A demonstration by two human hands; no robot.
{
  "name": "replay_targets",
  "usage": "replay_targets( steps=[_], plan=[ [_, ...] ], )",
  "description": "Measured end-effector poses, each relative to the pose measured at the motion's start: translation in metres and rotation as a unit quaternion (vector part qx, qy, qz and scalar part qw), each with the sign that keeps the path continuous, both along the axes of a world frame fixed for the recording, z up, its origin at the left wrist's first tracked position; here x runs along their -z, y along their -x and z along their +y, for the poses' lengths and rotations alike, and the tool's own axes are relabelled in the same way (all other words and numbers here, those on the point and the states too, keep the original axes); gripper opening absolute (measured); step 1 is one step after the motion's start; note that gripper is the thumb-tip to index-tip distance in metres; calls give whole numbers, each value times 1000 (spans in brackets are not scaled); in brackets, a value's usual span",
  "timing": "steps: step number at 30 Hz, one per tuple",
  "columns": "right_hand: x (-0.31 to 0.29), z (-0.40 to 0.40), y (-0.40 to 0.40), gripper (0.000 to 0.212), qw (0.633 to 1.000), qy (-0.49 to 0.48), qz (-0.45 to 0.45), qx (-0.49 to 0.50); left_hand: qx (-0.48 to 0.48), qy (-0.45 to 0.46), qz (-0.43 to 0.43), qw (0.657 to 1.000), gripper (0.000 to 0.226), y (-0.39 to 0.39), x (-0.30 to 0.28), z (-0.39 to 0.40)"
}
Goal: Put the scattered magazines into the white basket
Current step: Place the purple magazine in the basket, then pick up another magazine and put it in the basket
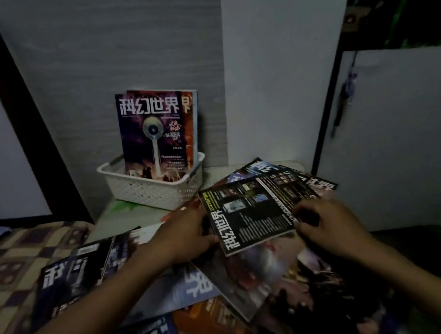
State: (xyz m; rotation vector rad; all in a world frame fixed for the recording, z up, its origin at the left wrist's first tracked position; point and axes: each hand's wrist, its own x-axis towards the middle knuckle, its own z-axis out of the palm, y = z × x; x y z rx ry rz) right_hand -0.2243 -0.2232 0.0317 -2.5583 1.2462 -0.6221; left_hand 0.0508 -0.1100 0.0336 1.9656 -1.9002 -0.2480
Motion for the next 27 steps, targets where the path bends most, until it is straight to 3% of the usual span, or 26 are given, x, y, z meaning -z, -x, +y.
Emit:
replay_targets(
  steps=[3,7,10,12,13,16,19,21,23,25,27],
  plan=[
    [5,9,10,58,991,-13,107,-76,-3,-10,-2,1000,68,3,-5,0],
    [3,3,1,99,974,-40,215,-64,15,-40,74,996,73,1,-9,7],
    [-8,3,-10,112,963,24,258,-80,69,86,-123,986,70,8,-9,13],
    [-9,10,-12,109,961,89,241,-102,130,184,-247,942,51,11,-2,19],
    [-8,16,-12,105,960,118,228,-115,141,212,-259,932,41,13,0,21],
    [-2,34,-13,90,960,165,176,-141,94,248,-138,954,27,31,3,22],
    [-4,41,-10,73,961,161,155,-164,74,288,-32,954,18,49,-12,18],
    [-8,41,-3,62,951,178,161,-195,124,234,-9,964,32,47,-20,21],
    [-4,45,3,44,926,245,177,-225,148,107,85,980,45,36,-24,29],
    [8,52,3,27,900,315,189,-236,82,49,160,982,44,22,-19,33],
    [19,60,-2,15,891,354,172,-228,-12,52,115,992,26,8,-8,32]
  ],
)
